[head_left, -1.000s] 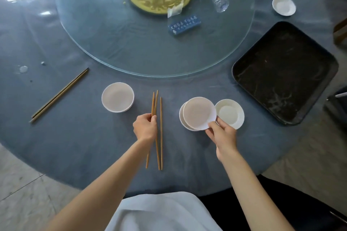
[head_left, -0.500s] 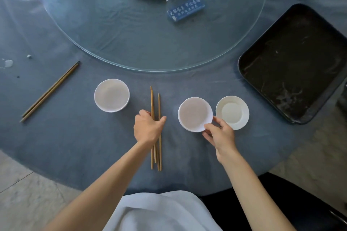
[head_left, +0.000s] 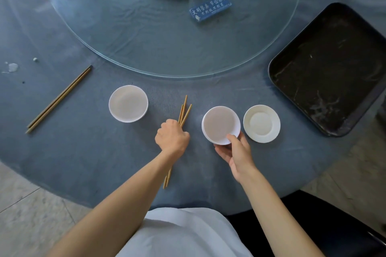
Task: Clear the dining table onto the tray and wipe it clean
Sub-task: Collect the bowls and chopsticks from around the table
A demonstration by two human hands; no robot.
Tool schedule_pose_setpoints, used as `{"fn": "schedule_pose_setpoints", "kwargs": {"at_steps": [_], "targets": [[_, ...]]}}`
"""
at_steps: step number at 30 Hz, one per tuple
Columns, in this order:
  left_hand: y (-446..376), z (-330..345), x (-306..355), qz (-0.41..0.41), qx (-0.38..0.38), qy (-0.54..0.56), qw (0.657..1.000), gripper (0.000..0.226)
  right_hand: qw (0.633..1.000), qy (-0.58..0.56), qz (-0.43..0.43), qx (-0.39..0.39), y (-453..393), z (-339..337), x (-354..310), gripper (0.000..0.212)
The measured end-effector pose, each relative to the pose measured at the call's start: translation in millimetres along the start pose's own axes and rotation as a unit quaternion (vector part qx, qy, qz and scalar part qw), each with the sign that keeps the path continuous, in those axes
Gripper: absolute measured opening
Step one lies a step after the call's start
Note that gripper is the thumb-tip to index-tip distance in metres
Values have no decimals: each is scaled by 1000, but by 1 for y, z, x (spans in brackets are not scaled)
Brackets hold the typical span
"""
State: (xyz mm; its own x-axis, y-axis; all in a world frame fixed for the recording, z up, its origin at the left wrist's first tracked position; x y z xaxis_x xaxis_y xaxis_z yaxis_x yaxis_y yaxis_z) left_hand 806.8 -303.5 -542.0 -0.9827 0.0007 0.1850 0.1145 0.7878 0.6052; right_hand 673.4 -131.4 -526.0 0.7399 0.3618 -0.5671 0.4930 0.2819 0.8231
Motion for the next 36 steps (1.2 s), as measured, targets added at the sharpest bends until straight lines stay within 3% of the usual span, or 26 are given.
{"fn": "schedule_pose_setpoints", "kwargs": {"at_steps": [5, 13, 18, 21, 25, 31, 36], "targets": [[4, 4, 0, 37, 5, -43, 998, 37, 1000, -16, -16, 17, 6, 3, 3, 33], [9, 5, -9, 121, 29, -55, 991, 22, 997, -51, -34, 54, 23, 4, 14, 33], [12, -10, -13, 158, 10, 48, 986, 10, 996, -72, -23, 52, 34, 8, 22, 33], [7, -19, -29, 155, -53, 156, 974, 5, 997, -67, -21, 40, 40, 14, 23, 32], [12, -46, -53, 99, -161, 417, 889, 18, 998, -53, -23, 13, 49, 29, 17, 30], [18, -118, -92, 98, -197, 577, 786, 19, 997, -17, -42, -56, 61, 78, 0, 26], [-14, -164, -139, 72, -216, 645, 729, 19, 990, 39, -62, -120, 73, 147, -6, 30]]}}
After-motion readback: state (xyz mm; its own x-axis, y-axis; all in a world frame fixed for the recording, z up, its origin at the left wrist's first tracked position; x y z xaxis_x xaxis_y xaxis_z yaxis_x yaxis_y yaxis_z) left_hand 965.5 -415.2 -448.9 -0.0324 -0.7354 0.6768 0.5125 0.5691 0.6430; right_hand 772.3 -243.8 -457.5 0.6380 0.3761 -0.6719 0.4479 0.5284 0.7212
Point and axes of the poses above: each hand's wrist, its own y-axis away from the middle knuckle, its own z-axis out of the palm, x = y × z, the point moved 6 cm from there along -y, towards the middle knuckle, and after that the axes turned 3 degrees about y, right-handed, at the moved point
